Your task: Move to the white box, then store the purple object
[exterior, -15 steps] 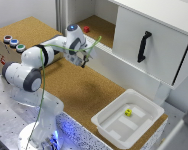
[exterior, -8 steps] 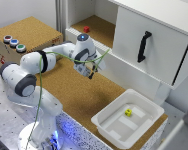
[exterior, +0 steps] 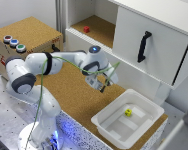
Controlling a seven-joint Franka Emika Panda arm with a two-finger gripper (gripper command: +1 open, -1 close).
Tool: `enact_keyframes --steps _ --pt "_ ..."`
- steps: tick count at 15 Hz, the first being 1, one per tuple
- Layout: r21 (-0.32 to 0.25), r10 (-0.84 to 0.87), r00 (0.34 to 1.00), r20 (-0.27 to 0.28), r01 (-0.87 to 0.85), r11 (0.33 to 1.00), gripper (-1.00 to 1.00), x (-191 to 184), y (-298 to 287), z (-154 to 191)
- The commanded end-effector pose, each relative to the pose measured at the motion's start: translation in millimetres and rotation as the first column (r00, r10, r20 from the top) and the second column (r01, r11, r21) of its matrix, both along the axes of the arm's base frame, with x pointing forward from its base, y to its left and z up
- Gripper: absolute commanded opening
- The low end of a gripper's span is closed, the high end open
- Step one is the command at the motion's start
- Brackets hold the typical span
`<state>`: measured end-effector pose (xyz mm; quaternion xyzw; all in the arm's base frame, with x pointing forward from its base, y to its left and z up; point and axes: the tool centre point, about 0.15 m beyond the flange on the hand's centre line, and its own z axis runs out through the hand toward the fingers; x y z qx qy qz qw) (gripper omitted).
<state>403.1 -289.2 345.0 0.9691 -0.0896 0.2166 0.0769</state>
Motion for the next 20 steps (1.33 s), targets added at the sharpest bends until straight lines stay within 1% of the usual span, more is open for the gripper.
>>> enact_keyframes --steps 1,2,3,7,8,9,10,11,12,14,20 --pt "0.108 0.068 0.995 -0.078 -0.06 0.992 -1.0 52 -123 -29" --pt "0.102 0.064 0.995 -0.075 -0.057 0.993 -1.0 55 -135 -30" --pt "0.101 0.054 0.995 -0.084 -0.045 0.994 -1.0 59 -148 -34" --pt "0.097 0.02 0.991 -0.131 -0.007 0.995 -1.0 63 -187 -66" --pt "0.036 0.026 0.991 -0.128 -0.021 0.999 -1.0 62 -189 -71" --pt "0.028 0.039 0.991 -0.129 -0.036 0.999 -1.0 60 -192 -77" --pt "0.034 0.03 0.991 -0.131 -0.026 0.999 -1.0 56 -198 -85" --pt "0.023 0.031 0.99 -0.136 -0.028 0.999 -1.0 54 -199 -92" --pt "0.036 0.032 0.989 -0.147 -0.027 0.999 -1.0 52 -202 -100" --pt "0.033 0.045 0.986 -0.159 -0.04 0.999 -1.0 48 -199 -108" --pt "0.033 0.047 0.986 -0.16 -0.042 0.999 -1.0 47 -198 -109"
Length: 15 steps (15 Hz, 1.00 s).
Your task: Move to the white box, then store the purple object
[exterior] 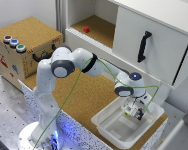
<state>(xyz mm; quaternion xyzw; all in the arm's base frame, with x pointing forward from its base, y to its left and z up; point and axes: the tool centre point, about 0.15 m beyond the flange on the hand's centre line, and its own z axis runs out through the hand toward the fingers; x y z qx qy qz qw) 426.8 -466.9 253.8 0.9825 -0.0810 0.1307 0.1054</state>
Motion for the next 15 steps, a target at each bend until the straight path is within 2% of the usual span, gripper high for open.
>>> enact_keyframes --steps 1,2,3,7,8,10,13,15 --pt "0.075 0.044 0.999 0.018 -0.046 0.996 -1.0 23 -21 -18" --pt "0.002 -0.01 1.0 0.008 0.01 1.0 1.0 -1 5 6" --pt "-0.011 -0.01 1.0 0.025 0.01 1.0 1.0 -1 13 14" --pt "-0.003 0.019 0.994 0.108 -0.019 1.0 1.0 -7 57 64" --pt "-0.007 0.021 0.989 0.147 -0.02 1.0 1.0 -12 73 81" --pt "0.022 0.012 0.977 0.215 -0.017 1.0 1.0 -18 116 118" --pt "0.046 0.071 0.963 0.259 -0.086 0.995 1.0 -21 194 153" --pt "0.078 0.123 0.958 0.259 -0.148 0.986 1.0 -22 253 164"
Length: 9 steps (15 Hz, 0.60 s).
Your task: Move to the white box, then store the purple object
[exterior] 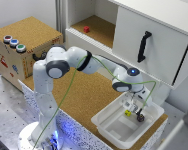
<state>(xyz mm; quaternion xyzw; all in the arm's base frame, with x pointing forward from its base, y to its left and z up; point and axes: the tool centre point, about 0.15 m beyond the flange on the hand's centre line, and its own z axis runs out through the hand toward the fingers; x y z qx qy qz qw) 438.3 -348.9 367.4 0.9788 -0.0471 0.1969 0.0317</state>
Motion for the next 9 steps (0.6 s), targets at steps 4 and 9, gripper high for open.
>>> enact_keyframes --steps 4,9 --pt "-0.002 0.153 0.974 0.165 -0.155 0.988 1.0 -41 256 73" --pt "-0.023 0.369 0.903 0.219 -0.373 0.928 1.0 -30 388 94"
